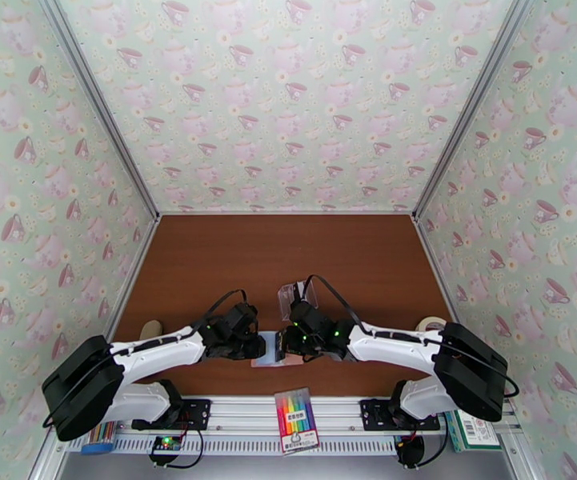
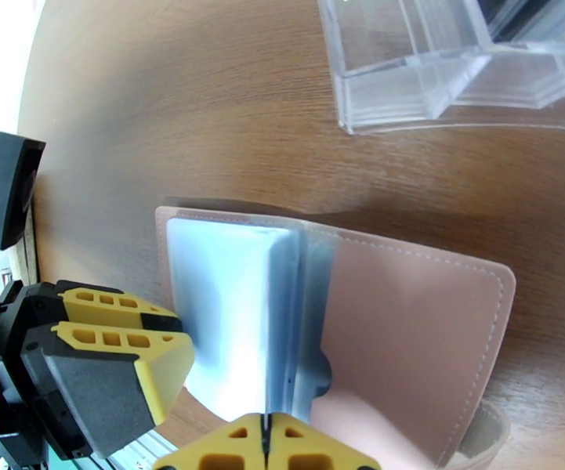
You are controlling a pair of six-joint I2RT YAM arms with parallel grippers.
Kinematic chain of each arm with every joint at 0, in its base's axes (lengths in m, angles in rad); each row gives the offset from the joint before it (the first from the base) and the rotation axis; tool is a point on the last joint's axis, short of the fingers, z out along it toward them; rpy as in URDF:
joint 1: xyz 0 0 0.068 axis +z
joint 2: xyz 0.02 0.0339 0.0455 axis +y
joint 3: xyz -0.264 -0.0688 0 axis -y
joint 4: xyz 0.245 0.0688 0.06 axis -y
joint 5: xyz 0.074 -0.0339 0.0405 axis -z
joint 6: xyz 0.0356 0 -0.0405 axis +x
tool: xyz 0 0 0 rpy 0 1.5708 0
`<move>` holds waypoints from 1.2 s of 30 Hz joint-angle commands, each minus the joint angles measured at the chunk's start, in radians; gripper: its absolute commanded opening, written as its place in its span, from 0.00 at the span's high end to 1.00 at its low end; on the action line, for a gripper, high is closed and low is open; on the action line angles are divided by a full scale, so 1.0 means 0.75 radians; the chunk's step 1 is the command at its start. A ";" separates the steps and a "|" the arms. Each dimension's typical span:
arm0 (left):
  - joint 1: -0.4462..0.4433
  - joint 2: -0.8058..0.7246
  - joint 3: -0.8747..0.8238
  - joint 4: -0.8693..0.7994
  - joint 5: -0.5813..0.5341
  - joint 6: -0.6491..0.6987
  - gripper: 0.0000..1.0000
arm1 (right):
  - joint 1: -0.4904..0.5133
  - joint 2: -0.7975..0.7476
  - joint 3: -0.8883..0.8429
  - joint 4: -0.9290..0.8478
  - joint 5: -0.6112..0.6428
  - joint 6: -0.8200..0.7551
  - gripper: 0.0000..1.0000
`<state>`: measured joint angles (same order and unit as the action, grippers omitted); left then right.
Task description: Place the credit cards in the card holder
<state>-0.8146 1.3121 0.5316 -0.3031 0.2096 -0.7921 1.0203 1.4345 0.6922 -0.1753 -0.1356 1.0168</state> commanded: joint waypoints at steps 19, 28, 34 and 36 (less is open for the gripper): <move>0.001 -0.040 0.041 -0.090 -0.032 0.035 0.72 | -0.012 0.041 -0.070 0.035 0.005 0.017 1.00; -0.024 -0.012 0.076 -0.086 -0.024 0.042 0.74 | -0.012 0.093 -0.072 0.055 0.001 0.016 1.00; -0.040 0.021 0.098 -0.078 -0.018 0.046 0.77 | -0.012 0.111 -0.065 0.058 -0.003 0.014 1.00; -0.044 0.034 0.105 -0.083 -0.027 0.047 0.78 | -0.012 0.112 -0.062 0.054 0.000 0.013 1.00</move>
<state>-0.8398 1.3182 0.5808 -0.3557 0.1970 -0.7765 1.0134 1.4868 0.6586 -0.0940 -0.1394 1.0180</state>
